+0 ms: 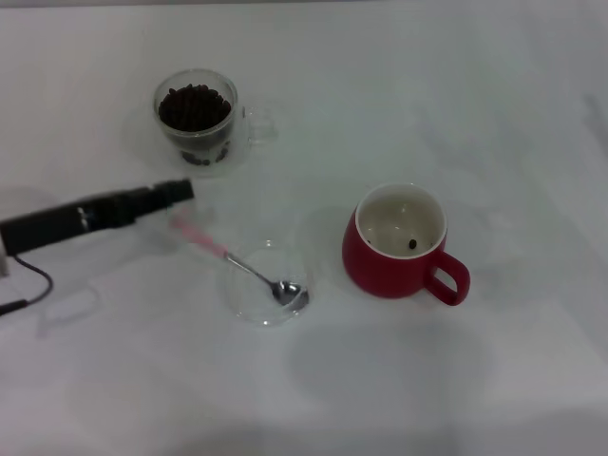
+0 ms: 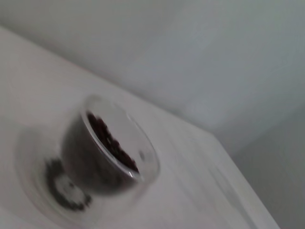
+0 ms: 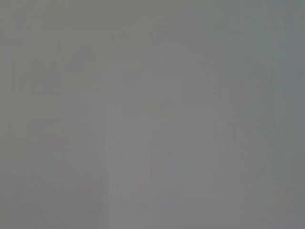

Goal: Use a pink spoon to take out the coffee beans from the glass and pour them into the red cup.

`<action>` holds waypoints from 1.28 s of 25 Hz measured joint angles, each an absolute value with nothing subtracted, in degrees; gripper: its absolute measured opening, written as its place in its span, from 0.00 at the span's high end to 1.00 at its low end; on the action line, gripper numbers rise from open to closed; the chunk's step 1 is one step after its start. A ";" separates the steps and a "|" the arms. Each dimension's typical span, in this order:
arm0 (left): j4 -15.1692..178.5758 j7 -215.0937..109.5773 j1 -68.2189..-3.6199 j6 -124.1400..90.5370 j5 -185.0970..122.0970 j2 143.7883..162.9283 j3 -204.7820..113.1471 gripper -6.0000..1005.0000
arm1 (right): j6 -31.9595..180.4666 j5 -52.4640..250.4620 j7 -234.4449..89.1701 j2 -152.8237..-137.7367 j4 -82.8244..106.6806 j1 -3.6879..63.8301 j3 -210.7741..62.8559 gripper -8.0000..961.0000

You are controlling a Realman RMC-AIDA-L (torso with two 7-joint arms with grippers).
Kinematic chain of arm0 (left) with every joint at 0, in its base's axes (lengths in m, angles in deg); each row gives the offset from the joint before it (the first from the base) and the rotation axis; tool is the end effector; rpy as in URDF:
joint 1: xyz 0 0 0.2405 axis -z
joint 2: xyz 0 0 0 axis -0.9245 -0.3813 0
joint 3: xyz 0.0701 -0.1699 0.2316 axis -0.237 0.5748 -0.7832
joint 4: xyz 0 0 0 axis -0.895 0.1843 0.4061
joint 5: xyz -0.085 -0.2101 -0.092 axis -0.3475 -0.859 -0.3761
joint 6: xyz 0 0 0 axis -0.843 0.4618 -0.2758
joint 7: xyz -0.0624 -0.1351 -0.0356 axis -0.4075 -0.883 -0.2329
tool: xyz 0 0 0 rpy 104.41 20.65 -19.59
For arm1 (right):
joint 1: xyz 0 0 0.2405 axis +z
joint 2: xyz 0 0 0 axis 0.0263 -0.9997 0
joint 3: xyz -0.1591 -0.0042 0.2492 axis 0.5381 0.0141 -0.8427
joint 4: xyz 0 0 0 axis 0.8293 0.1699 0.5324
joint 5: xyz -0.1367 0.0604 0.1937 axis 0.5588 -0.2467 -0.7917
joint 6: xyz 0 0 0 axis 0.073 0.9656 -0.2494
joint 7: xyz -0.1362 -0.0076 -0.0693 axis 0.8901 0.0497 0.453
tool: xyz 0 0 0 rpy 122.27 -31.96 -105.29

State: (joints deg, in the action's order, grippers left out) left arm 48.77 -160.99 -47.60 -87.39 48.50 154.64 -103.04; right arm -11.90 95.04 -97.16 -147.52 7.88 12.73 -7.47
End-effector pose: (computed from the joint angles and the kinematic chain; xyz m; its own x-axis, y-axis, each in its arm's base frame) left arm -0.3474 0.3440 -0.0468 0.3215 0.7698 0.5515 0.8715 -0.4682 0.1455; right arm 0.4105 0.2893 0.0476 0.5459 0.3729 -0.7503 -0.7450 -0.1937 -0.6384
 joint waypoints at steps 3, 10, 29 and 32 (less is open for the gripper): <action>48.75 -160.45 -47.88 -88.20 48.56 153.72 -100.21 0.69 | -11.90 95.10 -97.16 -147.52 7.88 12.66 -7.41 0.09; 46.83 -157.37 -48.58 -90.92 48.51 151.47 -94.88 0.45 | -12.22 95.11 -97.16 -147.53 7.94 12.64 -7.30 0.09; 41.50 -120.32 -54.79 -91.02 48.72 156.47 -57.58 0.32 | -22.56 95.37 -92.44 -147.90 14.37 12.49 -2.57 0.09; 44.28 -114.19 -54.44 -88.80 48.57 156.91 -51.52 0.32 | -23.22 95.37 -92.43 -147.98 16.12 12.60 -2.34 0.09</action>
